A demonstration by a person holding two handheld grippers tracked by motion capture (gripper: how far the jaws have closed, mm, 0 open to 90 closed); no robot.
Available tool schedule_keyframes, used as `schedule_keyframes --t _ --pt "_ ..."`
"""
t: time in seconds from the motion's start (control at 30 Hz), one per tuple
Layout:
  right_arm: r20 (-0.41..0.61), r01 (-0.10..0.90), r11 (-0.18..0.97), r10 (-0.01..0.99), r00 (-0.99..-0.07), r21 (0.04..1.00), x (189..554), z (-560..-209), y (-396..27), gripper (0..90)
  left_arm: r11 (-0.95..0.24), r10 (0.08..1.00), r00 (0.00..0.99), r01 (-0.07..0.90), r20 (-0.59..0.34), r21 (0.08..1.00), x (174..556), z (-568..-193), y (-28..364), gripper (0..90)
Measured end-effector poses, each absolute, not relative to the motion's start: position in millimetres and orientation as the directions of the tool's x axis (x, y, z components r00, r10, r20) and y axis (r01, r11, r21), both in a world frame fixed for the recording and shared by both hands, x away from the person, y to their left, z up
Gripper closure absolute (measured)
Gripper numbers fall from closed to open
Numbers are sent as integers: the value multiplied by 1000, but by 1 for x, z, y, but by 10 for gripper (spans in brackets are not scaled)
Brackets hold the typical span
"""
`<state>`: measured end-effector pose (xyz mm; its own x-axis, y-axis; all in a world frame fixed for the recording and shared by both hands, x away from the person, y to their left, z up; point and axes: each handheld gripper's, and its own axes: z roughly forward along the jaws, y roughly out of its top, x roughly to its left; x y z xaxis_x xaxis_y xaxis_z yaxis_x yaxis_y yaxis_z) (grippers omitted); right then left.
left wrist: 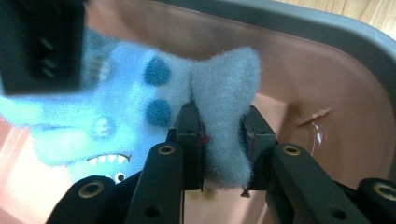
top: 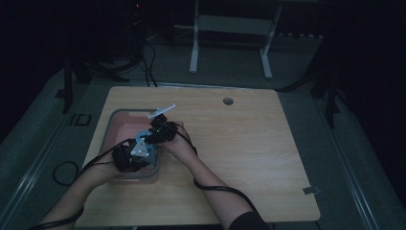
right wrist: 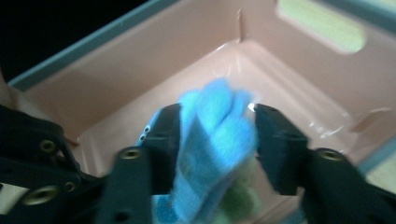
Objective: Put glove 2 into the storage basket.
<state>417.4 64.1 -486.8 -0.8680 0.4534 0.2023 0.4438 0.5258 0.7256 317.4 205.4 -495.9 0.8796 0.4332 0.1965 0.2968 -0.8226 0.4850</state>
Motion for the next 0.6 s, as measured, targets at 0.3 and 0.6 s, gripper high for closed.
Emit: schedule_keyframes --t 0.3,0.6 --pt "209 440 505 449 -868 743 419 -473 45 205 -792 492 847 338 203 508 317 -490 205 472" --pt "213 415 490 416 -884 767 414 -462 21 144 -696 594 787 397 169 599 315 -471 211 144"
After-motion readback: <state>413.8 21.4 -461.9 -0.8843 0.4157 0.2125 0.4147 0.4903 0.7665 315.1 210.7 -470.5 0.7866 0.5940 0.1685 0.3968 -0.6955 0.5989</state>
